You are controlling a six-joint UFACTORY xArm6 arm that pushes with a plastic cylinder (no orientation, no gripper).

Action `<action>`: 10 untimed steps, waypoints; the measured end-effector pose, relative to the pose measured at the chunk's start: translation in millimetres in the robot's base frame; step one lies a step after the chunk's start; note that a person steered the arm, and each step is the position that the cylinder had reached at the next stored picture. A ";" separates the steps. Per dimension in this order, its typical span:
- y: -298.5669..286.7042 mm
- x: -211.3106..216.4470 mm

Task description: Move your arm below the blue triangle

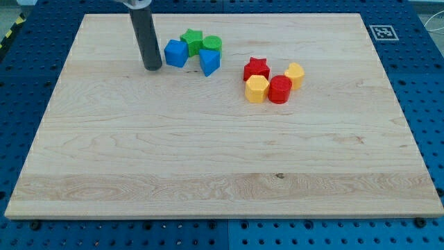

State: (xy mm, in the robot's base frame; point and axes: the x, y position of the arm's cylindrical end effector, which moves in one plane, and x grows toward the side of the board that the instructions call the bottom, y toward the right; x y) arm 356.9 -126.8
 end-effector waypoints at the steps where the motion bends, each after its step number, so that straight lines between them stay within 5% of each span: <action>1: 30.8 18.2; 4: 139.8 23.1; 10: 79.3 -6.2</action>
